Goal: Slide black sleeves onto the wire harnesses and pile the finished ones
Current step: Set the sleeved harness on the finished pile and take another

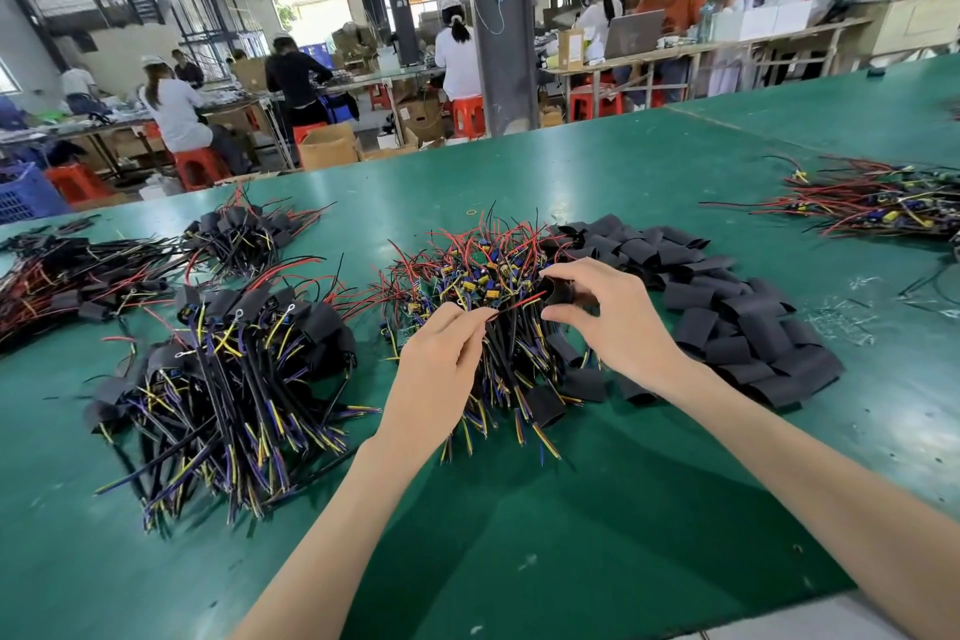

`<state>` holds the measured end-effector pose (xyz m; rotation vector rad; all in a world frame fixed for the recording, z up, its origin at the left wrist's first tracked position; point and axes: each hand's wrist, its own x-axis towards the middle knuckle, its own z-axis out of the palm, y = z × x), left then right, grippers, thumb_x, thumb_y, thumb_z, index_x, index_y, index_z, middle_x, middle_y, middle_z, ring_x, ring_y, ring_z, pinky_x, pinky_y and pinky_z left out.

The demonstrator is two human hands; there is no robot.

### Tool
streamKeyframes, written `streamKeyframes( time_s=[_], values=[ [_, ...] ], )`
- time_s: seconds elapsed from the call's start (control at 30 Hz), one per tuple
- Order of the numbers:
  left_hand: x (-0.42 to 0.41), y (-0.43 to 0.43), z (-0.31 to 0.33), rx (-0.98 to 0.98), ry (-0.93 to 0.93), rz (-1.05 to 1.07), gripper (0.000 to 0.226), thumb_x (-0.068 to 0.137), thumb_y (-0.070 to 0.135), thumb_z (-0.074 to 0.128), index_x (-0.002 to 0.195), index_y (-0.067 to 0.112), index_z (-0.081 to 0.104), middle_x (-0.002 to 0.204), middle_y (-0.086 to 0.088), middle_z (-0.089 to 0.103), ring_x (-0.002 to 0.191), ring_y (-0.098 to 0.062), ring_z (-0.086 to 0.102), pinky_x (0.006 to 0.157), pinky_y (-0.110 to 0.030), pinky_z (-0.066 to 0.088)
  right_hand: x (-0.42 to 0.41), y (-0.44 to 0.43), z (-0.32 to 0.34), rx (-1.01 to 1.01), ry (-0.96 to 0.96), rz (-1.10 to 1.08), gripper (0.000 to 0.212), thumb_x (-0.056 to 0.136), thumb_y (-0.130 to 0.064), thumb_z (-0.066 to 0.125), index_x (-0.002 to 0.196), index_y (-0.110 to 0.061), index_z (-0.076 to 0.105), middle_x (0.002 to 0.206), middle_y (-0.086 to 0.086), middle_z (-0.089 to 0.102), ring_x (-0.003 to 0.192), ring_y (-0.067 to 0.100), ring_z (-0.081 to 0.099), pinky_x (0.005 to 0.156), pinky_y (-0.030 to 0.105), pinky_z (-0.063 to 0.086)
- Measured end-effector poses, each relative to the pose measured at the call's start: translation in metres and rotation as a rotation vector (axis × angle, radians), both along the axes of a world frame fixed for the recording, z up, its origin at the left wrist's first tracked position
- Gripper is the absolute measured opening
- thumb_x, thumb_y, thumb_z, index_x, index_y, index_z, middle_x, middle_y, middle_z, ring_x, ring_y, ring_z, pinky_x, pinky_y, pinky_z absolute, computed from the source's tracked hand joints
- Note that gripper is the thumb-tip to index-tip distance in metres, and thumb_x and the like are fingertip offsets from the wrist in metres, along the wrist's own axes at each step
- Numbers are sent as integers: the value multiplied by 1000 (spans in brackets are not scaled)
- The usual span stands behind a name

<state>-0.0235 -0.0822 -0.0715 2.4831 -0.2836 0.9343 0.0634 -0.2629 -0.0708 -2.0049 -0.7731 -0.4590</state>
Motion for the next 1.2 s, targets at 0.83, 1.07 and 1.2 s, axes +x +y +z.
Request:
streamKeyframes(
  time_s=[0.83, 1.07, 1.2],
  values=[
    [0, -9, -5, -153, 124, -93, 48, 91, 2, 56, 135, 14, 41, 75, 14, 52, 70, -7, 46, 74, -12, 38, -17, 16, -6, -464, -644, 43, 29, 73, -15, 77, 100, -6, 69, 91, 4, 67, 89, 28, 61, 87, 36, 42],
    [-1, -4, -3, -197, 75, -115, 59, 83, -5, 62, 135, 13, 41, 98, 0, 56, 76, -2, 52, 80, -4, 36, -18, 24, -14, -624, -654, 47, 34, 78, -9, 72, 108, 2, 59, 97, 12, 58, 85, 28, 53, 81, 38, 44],
    [-1, 11, -1, -4, 210, 4, 50, 79, 25, 72, 124, 22, 51, 110, 9, 53, 106, -11, 46, 94, -29, 33, -10, 16, -13, -533, -559, 28, 32, 78, -3, 71, 106, 0, 56, 95, 11, 55, 87, 24, 42, 80, 33, 34]
  ],
)
